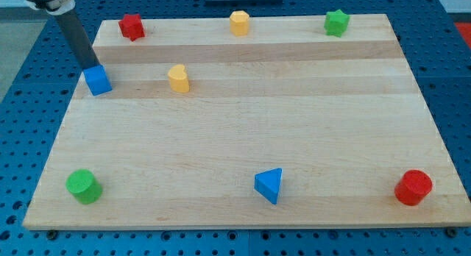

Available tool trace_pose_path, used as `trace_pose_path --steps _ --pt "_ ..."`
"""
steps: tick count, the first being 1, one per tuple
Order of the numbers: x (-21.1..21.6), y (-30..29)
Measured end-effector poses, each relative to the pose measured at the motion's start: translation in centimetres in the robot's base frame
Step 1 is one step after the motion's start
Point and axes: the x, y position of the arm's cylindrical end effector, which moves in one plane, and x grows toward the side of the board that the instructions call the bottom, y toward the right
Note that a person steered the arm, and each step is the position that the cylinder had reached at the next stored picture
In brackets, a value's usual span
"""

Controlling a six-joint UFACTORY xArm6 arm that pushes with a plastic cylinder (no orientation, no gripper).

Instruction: Move the heart to the center

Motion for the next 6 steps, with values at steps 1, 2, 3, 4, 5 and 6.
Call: trace_pose_path --steps 1,2,3,4,5,6 --pt "0.1 0.8" --pt "0.1 3.2" --pt "0.7 6.8" --pt "1.7 9.8" --pt "2.0 14.3" --pt "2.5 19.8"
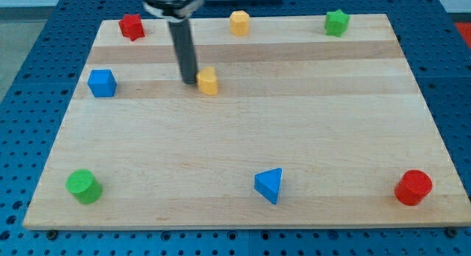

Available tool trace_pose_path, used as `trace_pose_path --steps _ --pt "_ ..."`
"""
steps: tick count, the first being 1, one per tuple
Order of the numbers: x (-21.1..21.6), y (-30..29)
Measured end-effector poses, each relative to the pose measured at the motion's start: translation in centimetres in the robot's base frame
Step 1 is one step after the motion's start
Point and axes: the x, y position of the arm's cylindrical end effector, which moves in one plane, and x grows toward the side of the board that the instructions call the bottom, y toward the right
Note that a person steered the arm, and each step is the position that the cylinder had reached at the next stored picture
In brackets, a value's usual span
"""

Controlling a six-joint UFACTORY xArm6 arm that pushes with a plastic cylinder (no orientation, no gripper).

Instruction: Move the heart to the center

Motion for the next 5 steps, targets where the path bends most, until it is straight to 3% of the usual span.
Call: trace_pose_path --steps 1,2,3,4,5 --pt "0.5 5.7" --pt "0.8 6.4" --pt "2.6 3.1" --pt "4.1 4.8" --pt "3.8 10.5"
